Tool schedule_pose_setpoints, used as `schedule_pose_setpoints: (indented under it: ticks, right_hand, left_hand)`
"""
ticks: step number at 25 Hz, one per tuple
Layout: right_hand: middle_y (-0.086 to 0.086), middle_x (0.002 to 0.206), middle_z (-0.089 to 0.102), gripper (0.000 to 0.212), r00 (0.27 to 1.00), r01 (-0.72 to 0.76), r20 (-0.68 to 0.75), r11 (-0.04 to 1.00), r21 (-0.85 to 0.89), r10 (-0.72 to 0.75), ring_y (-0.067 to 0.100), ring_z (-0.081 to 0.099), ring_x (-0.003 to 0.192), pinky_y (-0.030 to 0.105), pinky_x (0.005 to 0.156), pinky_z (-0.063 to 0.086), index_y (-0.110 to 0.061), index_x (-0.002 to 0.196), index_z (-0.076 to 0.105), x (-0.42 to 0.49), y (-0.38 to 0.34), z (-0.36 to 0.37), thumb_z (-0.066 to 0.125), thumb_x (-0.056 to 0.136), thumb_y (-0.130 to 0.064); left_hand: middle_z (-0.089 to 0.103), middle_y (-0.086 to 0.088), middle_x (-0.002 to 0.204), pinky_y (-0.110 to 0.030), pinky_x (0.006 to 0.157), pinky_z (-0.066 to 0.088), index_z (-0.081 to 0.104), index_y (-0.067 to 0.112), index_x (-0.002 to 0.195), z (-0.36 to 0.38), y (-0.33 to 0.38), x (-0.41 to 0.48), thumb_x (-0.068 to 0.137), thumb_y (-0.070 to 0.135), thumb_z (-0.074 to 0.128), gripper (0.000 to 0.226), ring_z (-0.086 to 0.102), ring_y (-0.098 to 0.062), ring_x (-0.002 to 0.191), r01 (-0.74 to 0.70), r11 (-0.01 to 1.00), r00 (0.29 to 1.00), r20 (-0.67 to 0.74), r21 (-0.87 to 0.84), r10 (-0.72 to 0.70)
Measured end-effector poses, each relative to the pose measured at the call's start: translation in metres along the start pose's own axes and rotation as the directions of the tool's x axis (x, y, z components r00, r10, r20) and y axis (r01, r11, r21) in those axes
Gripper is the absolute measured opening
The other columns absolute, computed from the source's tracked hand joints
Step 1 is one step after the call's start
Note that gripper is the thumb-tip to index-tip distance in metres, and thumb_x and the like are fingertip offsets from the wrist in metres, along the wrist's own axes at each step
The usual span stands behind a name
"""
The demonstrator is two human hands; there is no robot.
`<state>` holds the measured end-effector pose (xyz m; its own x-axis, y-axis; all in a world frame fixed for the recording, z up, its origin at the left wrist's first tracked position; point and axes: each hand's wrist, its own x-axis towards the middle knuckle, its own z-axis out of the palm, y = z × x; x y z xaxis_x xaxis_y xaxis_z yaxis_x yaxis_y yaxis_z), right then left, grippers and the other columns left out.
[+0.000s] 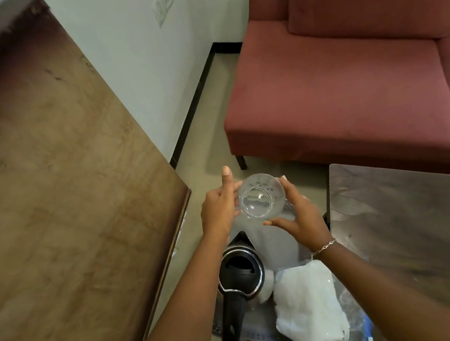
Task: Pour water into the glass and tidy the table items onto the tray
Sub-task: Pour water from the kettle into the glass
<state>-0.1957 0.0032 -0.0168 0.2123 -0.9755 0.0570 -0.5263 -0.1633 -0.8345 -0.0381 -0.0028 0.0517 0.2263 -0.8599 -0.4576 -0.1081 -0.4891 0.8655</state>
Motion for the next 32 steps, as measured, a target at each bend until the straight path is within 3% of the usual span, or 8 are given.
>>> schedule_pose_setpoints:
  ticks: [3, 7, 12, 18, 22, 25, 27, 32]
  right_hand:
    - [-0.031, 0.133, 0.022, 0.08, 0.999, 0.04, -0.017, 0.995, 0.09, -0.039, 0.015, 0.034, 0.132, 0.025, 0.102, 0.033, -0.048, 0.125, 0.022, -0.015, -0.012, -0.022, 0.07, 0.061, -0.052]
    - [-0.026, 0.135, 0.034, 0.088, 0.998, 0.058, -0.008, 0.969, 0.239, -0.057, -0.017, 0.037, 0.121, 0.001, 0.094, 0.033, -0.038, 0.134, 0.021, -0.043, -0.029, -0.059, 0.065, 0.062, -0.063]
    - [-0.022, 0.133, 0.037, 0.094, 0.995, 0.084, 0.022, 0.952, 0.294, -0.094, -0.01, 0.04, 0.122, 0.005, 0.098, 0.034, -0.031, 0.136, 0.021, -0.067, -0.034, -0.088, 0.081, 0.064, -0.035]
    - [-0.024, 0.124, 0.042, 0.091, 0.995, 0.1, -0.047, 0.961, 0.256, -0.091, -0.012, 0.044, 0.114, 0.002, 0.092, 0.035, -0.029, 0.129, 0.028, -0.095, -0.037, -0.115, 0.083, 0.056, -0.035]
    - [-0.027, 0.12, 0.044, 0.097, 0.994, 0.086, -0.084, 0.972, 0.22, -0.069, -0.014, 0.045, 0.111, 0.001, 0.091, 0.036, -0.014, 0.131, 0.031, -0.11, -0.033, -0.126, 0.086, 0.054, -0.036]
    - [-0.023, 0.122, 0.046, 0.1, 0.998, 0.045, -0.052, 0.969, 0.243, -0.034, -0.011, 0.046, 0.113, 0.003, 0.092, 0.037, -0.019, 0.131, 0.031, -0.121, -0.032, -0.132, 0.084, 0.051, -0.046]
    - [-0.015, 0.123, 0.047, 0.097, 0.999, 0.025, -0.05, 0.967, 0.252, -0.012, -0.01, 0.046, 0.114, 0.002, 0.091, 0.037, -0.023, 0.13, 0.03, -0.128, -0.032, -0.135, 0.079, 0.05, -0.048]
    - [-0.021, 0.122, 0.044, 0.093, 0.998, 0.007, -0.063, 0.97, 0.241, 0.008, -0.017, 0.044, 0.11, -0.002, 0.087, 0.036, -0.026, 0.128, 0.031, -0.138, -0.031, -0.14, 0.076, 0.05, -0.048]
  left_hand:
    - [0.072, -0.008, 0.1, -0.044, 0.088, 0.054, 0.07, 0.019, 0.103, 0.005, 0.013, -0.021, 0.083, 0.067, 0.029, 0.067, 0.068, -0.022, 0.093, -0.083, 0.995, 0.996, -0.025, 0.053, 0.085]
    - [0.073, -0.009, 0.096, -0.039, 0.078, 0.059, 0.07, 0.016, 0.104, 0.022, 0.037, -0.063, 0.072, 0.074, 0.024, 0.08, 0.07, -0.019, 0.084, -0.125, 0.991, 0.992, 0.024, 0.052, 0.124]
    - [0.07, -0.004, 0.084, -0.029, 0.062, 0.059, 0.069, 0.012, 0.102, 0.038, 0.05, -0.095, 0.084, 0.069, 0.018, 0.079, 0.07, -0.016, 0.076, -0.085, 0.996, 0.994, 0.071, 0.027, 0.083]
    - [0.068, 0.004, 0.084, -0.019, 0.056, 0.056, 0.066, 0.016, 0.11, 0.057, 0.04, -0.131, 0.088, 0.065, 0.013, 0.076, 0.068, -0.004, 0.073, -0.102, 0.995, 0.98, 0.168, -0.009, 0.102]
    - [0.069, 0.005, 0.103, -0.026, 0.075, 0.057, 0.064, 0.023, 0.111, 0.058, 0.018, -0.144, 0.078, 0.069, 0.015, 0.075, 0.065, 0.002, 0.092, -0.136, 0.988, 0.963, 0.224, -0.072, 0.149]
    - [0.042, -0.005, 0.145, -0.035, 0.11, 0.031, 0.05, 0.02, 0.13, 0.042, -0.026, -0.147, 0.082, 0.061, 0.02, 0.07, 0.036, -0.006, 0.132, -0.198, 0.98, 0.98, 0.003, -0.011, 0.199]
    - [0.031, -0.008, 0.149, -0.018, 0.104, 0.022, 0.045, 0.014, 0.133, 0.02, -0.062, -0.145, 0.094, 0.047, 0.026, 0.055, 0.023, 0.008, 0.126, -0.177, 0.982, 0.967, -0.171, 0.069, 0.186]
    - [0.054, -0.017, 0.128, -0.047, 0.106, 0.036, 0.051, 0.004, 0.123, -0.021, -0.142, -0.132, 0.078, 0.058, 0.048, 0.071, 0.047, -0.032, 0.122, 0.143, 0.964, 0.951, -0.302, 0.224, -0.071]
